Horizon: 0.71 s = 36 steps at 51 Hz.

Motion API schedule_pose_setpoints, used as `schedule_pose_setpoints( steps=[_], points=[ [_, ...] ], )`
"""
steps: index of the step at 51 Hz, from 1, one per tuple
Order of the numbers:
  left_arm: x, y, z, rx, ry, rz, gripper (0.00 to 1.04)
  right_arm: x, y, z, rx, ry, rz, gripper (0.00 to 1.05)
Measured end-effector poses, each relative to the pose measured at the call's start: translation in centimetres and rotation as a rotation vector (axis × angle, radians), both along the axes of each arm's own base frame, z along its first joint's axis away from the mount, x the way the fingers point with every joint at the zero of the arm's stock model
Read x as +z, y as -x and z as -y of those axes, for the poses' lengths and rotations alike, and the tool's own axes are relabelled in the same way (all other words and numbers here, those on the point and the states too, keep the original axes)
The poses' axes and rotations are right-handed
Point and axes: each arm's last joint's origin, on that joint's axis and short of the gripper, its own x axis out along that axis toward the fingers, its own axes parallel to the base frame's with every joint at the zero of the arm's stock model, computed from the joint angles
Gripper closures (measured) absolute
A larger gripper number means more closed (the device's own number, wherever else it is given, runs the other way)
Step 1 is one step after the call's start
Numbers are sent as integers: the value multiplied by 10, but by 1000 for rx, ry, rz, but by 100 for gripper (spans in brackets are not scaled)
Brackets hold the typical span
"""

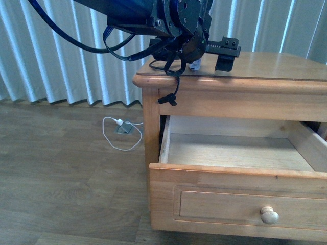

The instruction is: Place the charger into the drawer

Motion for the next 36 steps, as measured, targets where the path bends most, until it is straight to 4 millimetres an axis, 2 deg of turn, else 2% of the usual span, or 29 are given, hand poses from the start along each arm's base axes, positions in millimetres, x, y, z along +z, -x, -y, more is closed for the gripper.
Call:
schedule_pose_setpoints(
  steps=[6,10,16,21,25,31,36],
  points=[
    [-3,-2,-3,21,-8,-5,7,0,0,0,0,0,0,9],
    [-3,-3,-4,24,-7,-6,17,0,0,0,0,0,0,9],
    [-10,-4,-7,29,-10,-16,40,0,0,0,0,0,0,9],
    [-9,1,-10,26,-8,-14,64,0,0,0,0,0,0,9],
    [-6,6,-12,11,-1,-4,79,0,0,0,0,0,0,9],
    [2,17,-17,-15,13,11,81,0,0,0,0,0,0,9],
    [17,30,-23,-44,34,37,81,0,0,0,0,0,0,9]
  ],
)
